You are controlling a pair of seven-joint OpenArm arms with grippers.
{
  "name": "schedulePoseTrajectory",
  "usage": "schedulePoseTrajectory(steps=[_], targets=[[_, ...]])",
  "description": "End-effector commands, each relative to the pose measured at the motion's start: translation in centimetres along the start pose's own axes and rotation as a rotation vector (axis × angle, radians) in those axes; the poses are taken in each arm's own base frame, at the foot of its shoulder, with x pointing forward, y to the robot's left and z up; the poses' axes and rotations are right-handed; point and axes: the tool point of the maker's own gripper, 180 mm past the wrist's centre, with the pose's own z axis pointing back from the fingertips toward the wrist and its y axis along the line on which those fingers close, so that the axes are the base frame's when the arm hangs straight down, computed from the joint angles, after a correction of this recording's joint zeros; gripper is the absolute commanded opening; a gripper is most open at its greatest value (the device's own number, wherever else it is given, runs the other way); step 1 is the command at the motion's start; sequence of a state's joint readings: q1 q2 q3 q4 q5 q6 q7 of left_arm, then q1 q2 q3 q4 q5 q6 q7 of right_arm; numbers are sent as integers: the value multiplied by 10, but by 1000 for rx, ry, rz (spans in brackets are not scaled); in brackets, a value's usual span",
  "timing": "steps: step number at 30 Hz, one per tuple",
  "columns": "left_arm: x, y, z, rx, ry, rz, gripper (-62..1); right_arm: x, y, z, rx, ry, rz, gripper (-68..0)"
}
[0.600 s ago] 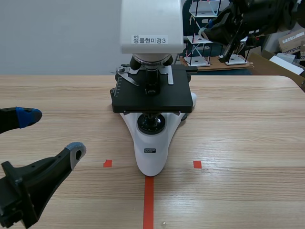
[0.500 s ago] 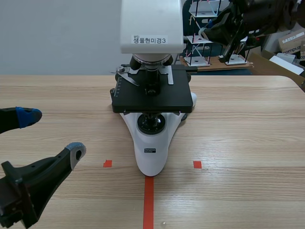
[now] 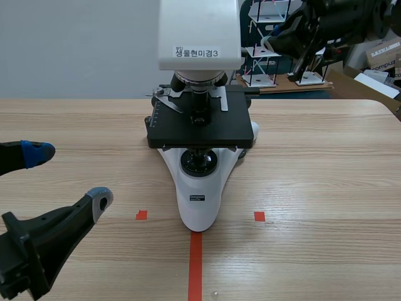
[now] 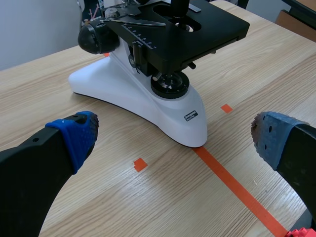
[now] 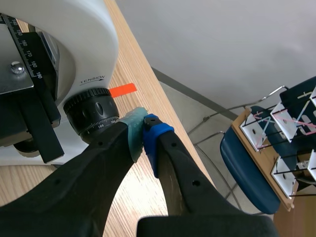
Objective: Return to the home posture
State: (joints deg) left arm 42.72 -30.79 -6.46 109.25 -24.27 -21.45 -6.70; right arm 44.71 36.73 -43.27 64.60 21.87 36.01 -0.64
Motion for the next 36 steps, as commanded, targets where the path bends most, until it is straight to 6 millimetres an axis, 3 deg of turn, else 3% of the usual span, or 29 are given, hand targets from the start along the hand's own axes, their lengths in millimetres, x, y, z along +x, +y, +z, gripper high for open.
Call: schedulePoseTrajectory(steps=[1,5,11,18,24,30,36], targets=[[9,-2,0,-3,-31,1,14,9,-13,7,-31,-26,10,-660],[9,-2,0,-3,-31,1,14,5,-13,9,-31,-17,12,-611],[9,-2,0,-3,-31,1,14,-5,-9,25,-88,-10,2,-435],[9,-2,0,-3,-31,1,14,-17,-16,74,-281,-27,-40,-226],[9,-2,0,-3,-31,1,14,-32,1,117,-398,-32,-116,4],[9,-2,0,-3,-31,1,14,-51,34,149,-484,-10,-243,4],[9,-2,0,-3,-31,1,14,-55,80,168,-485,22,-320,4]])
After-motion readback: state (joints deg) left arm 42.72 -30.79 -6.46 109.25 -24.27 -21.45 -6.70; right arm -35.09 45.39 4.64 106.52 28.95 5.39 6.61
